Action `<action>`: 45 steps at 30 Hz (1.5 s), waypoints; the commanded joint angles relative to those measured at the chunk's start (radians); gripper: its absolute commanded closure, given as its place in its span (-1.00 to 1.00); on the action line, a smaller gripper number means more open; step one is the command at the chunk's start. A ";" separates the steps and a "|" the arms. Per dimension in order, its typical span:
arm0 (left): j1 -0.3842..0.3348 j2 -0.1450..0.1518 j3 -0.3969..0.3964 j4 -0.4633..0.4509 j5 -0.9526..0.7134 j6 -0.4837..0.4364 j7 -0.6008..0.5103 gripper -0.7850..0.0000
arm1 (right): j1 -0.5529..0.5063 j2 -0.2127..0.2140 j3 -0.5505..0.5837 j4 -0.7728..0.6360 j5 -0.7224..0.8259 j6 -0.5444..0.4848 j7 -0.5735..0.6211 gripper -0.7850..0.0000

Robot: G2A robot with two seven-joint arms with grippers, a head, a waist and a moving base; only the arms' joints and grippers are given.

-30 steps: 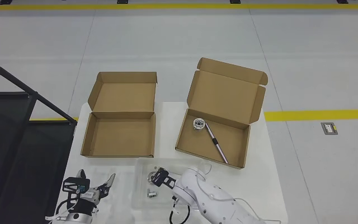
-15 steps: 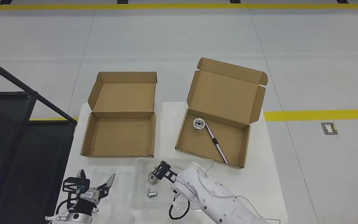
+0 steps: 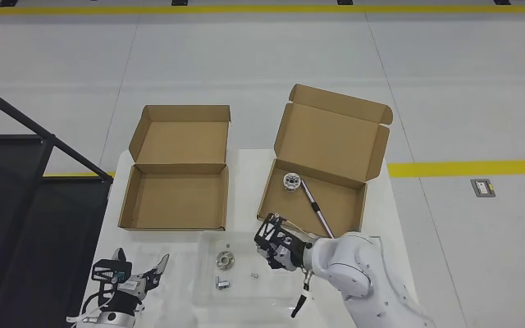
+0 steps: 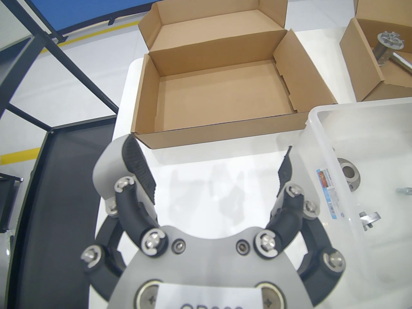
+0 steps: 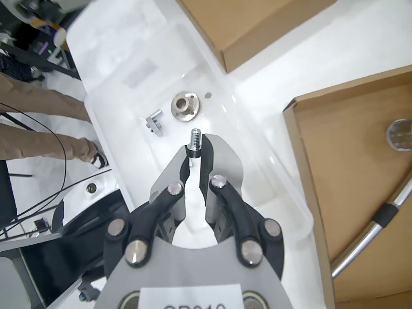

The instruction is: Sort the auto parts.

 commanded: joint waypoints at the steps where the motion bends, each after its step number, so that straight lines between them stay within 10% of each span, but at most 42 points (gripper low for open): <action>1: 0.000 0.000 0.000 0.000 0.000 0.000 0.000 -1.00 | -0.014 0.009 0.050 -0.027 -0.020 -0.003 -0.018 1.00; 33: 0.000 0.000 0.000 0.000 0.000 0.000 0.000 -1.00 | 0.550 -0.092 -0.243 0.897 -0.168 0.355 -0.098 0.99; 36: 0.000 0.000 0.000 0.000 0.000 0.000 0.000 -1.00 | 0.562 -0.100 -0.253 0.923 -0.163 0.361 -0.102 0.39; 45: 0.000 0.000 0.000 0.000 0.000 0.000 0.000 -1.00 | 0.558 -0.098 -0.243 0.902 -0.173 0.370 -0.099 0.29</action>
